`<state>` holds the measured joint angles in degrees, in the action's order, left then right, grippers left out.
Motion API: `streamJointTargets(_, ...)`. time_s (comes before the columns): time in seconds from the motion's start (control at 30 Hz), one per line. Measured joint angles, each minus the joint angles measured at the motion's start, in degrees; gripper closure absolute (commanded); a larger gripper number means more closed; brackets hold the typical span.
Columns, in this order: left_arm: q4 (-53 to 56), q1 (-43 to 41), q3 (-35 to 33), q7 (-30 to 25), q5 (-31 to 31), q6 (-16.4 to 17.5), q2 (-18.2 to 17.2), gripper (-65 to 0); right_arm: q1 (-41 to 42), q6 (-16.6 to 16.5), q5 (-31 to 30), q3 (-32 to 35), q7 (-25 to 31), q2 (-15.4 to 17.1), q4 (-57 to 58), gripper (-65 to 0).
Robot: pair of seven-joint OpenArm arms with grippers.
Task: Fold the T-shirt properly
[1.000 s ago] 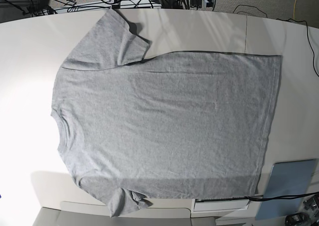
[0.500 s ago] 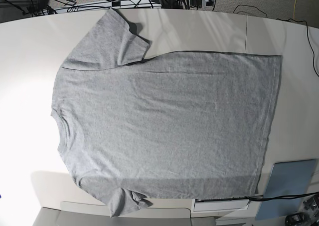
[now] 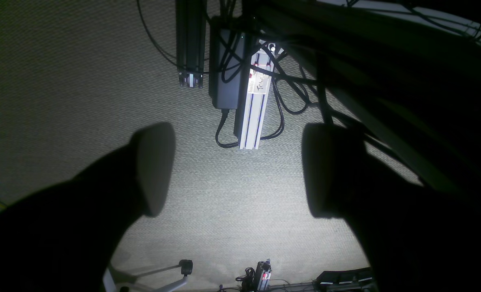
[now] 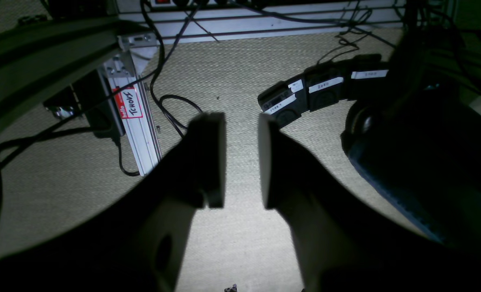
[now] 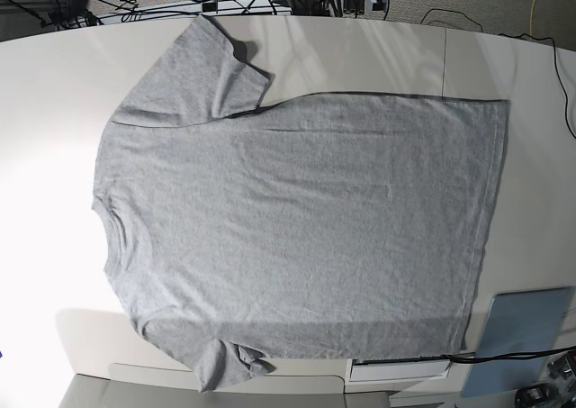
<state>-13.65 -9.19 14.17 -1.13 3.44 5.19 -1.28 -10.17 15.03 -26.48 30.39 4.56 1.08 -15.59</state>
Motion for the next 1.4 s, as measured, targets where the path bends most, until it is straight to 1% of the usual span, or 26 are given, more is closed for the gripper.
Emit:
streamJointTargets(0.07, 0.00, -0.02, -0.04, 0.02, 0.00, 0.42, -0.63, -49.1, -0.02, -0.02, 0.00, 0.00, 0.02, 0.59, -0.02, -14.7)
streamJointTargets(0.17, 0.00, -0.04, -0.04, 0.00, 0.00, 0.46, -2.82, -49.1, -0.66, 0.02, 0.04, 0.00, 0.68, 2.56, -0.11, -14.7)
streamJointTargets(0.23, -0.15, -0.35, -0.02, 0.00, 0.00, 0.87, -4.52, -49.1, -1.66, 0.02, 2.67, 0.00, 1.42, 3.61, -0.11, -14.7)
streamJointTargets(0.3, -1.31, -1.27, -0.02, 0.04, 0.00, 2.12, -5.75, -49.1, -2.93, 0.15, 6.84, -0.02, 1.62, 3.82, -0.17, -14.7)
streamJointTargets(0.4, -5.29, -4.15, -0.04, 0.22, 0.02, 4.09, -6.03, -49.1, -5.49, 0.11, 9.40, 0.00, 1.44, 3.85, -2.51, -14.7)
streamJointTargets(0.43, -6.99, -5.44, -0.04, 0.55, 0.00, 4.76, -5.99, -49.1, -6.40, 1.20, 9.75, 0.00, 1.42, 4.00, -3.80, -14.7)
streamJointTargets(0.47, -8.96, -6.91, -0.07, 1.22, 0.07, 5.31, -6.01, -49.1, -7.30, 3.30, 9.64, 0.00, 1.07, 4.35, -5.46, -14.7)
streamJointTargets(0.57, -16.06, -12.09, -0.20, 2.78, -1.40, 5.07, -6.14, -49.1, -9.79, 9.20, 9.57, -0.02, -1.11, 6.58, -11.23, -14.7)
streamJointTargets(0.6, -18.82, -13.99, -0.17, 3.08, -2.01, 5.16, -6.21, -49.1, -10.73, 10.47, 9.60, -0.07, -2.43, 7.39, -13.46, -14.7)
streamJointTargets(0.63, -21.70, -15.87, -0.20, 3.23, -2.84, 5.11, -6.21, -49.1, -11.82, 10.73, 9.49, -0.09, -3.72, 8.15, -15.80, -14.7)
streamJointTargets(0.77, -33.97, -23.12, -0.24, 4.94, -4.61, 5.16, -6.21, -49.1, -17.66, 10.49, 9.51, -0.11, -8.33, 10.78, -26.73, -14.7)
streamJointTargets(0.8, -37.07, -24.96, -0.24, 5.46, -5.22, 5.64, -6.34, -49.1, -19.39, 10.27, 9.49, 0.00, -9.03, 11.54, -29.83, -14.7)
streamJointTargets(0.87, -42.93, -28.76, -0.28, 6.43, -7.06, 8.57, -7.02, -49.1, -22.84, 9.33, 9.53, 0.04, -10.38, 13.60, -36.30, -14.7)
streamJointTargets(0.93, -48.37, -32.35, -0.31, 8.09, -9.20, 9.84, -7.82, -49.1, -26.40, 9.03, 9.51, 0.00, -11.39, 16.17, -43.25, -14.7)
streamJointTargets(1.0, -53.68, -35.63, -0.31, 8.33, -11.04, 11.15, -9.07, -49.1, -30.21, 8.55, 9.55, -0.09, -12.02, 18.95, -50.40, -14.7)
streamJointTargets(1.13, -63.19, -40.89, -0.28, 8.20, -11.89, 10.80, -12.13, -49.1, -37.86, 8.74, 9.51, -0.20, -12.52, 24.61, -64.57, -14.7)
streamJointTargets(1.17, -65.29, -42.16, -0.28, 8.28, -11.63, 10.47, -12.92, -49.1, -39.43, 9.22, 9.51, -0.20, -12.68, 25.99, -68.02, -14.7)
streamJointTargets(1.23, -69.16, -44.37, -0.28, 8.48, -11.65, 7.85, -13.97, -49.1, -42.34, 10.54, 10.05, -0.39, -12.85, 28.57, -74.71, -14.7)
streamJointTargets(1.33, -74.23, -46.93, -0.28, 8.74, -11.74, 6.78, -15.47, -49.1, -46.36, 11.91, 13.86, -3.26, -15.06, 30.84, -83.56, -14.7)
streamJointTargets(1.4, -77.18, -47.84, -0.26, 10.10, -11.67, 6.40, -16.11, -49.1, -48.85, 11.98, 16.06, -6.19, -17.57, 31.58, -88.72, -14.7)
